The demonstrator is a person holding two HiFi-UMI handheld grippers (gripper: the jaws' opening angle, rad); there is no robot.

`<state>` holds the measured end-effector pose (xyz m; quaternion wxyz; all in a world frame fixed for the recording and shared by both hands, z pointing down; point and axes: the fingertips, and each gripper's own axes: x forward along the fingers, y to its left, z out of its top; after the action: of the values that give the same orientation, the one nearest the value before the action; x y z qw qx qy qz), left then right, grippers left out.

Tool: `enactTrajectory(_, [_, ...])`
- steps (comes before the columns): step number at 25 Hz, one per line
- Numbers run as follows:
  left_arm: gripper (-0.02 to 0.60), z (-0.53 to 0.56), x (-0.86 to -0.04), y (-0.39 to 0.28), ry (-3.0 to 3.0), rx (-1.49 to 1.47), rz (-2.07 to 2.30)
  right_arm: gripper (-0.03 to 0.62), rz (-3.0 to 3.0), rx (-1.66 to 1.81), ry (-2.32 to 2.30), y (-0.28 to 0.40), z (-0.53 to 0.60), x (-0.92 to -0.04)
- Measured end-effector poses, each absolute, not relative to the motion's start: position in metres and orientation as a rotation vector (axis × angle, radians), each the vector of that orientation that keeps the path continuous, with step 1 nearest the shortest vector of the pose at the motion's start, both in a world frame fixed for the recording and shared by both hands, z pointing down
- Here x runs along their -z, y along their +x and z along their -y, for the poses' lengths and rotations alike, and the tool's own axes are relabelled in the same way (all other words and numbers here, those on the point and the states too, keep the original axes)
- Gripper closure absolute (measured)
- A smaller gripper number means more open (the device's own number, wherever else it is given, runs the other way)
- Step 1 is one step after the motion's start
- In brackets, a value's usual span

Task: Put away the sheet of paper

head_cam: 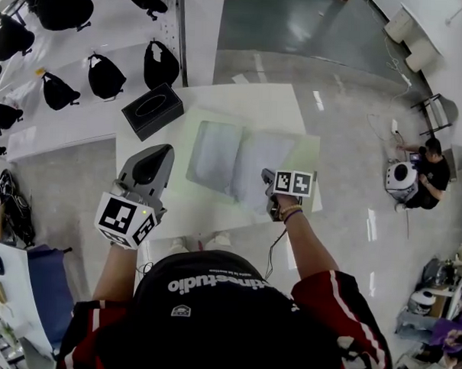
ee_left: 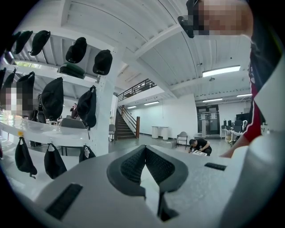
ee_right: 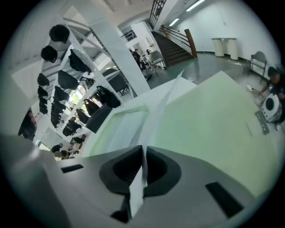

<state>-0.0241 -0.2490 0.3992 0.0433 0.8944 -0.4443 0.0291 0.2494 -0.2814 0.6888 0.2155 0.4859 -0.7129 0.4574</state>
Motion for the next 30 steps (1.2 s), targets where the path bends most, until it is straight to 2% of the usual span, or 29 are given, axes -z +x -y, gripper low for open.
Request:
enactTrajectory(6, [0.578, 0.249, -0.400, -0.021, 2.745, -0.096, 1.349, 0.589, 1.752, -1.359, 1.418, 0.282, 0.268, -0.725])
enactTrajectory(11, [0.578, 0.249, -0.403, -0.017, 2.754, -0.116, 1.342, 0.591, 1.741, -1.191, 1.434, 0.294, 0.268, -0.729])
enactTrajectory(17, [0.578, 0.248, -0.403, -0.014, 2.756, -0.125, 1.333, 0.591, 1.997, -0.863, 1.355, 0.277, 0.278, -0.701])
enactTrajectory(24, [0.578, 0.244, -0.403, -0.010, 2.763, -0.123, 1.324, 0.591, 2.225, -0.827, 1.270, 0.255, 0.274, -0.666])
enactTrajectory(30, [0.578, 0.241, -0.401, -0.011, 2.769, -0.115, 1.319, 0.591, 2.350, -0.929, 1.235, 0.245, 0.265, -0.629])
